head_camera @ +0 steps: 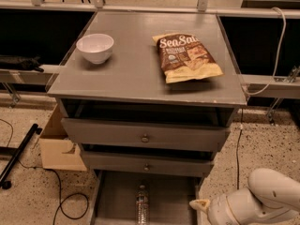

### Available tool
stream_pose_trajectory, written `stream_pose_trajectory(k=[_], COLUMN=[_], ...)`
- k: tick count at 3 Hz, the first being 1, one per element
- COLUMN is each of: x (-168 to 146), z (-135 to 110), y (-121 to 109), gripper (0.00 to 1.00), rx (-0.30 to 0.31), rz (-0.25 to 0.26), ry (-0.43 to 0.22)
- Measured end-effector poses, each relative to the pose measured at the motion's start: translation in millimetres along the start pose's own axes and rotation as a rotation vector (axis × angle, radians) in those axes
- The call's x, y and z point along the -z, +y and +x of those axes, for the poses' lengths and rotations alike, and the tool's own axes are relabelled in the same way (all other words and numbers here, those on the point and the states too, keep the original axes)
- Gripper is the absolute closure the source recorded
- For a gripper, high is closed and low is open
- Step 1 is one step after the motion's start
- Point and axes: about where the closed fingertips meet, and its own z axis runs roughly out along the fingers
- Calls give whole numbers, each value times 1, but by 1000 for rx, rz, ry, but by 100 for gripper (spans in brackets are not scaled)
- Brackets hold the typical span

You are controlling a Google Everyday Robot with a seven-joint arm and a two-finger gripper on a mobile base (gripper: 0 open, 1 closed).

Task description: Pick water bottle from bottom drawer and place on counter

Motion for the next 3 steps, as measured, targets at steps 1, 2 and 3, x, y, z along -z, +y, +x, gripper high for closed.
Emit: stream_pose_trajectory(k=[1,2,3], x=[-4,-16,-18], z=[1,9,13], y=[-3,-27,-48], gripper=[0,0,0], rx=[-7,-50,-78], rz=[-7,-6,4], ry=[-16,-54,-67])
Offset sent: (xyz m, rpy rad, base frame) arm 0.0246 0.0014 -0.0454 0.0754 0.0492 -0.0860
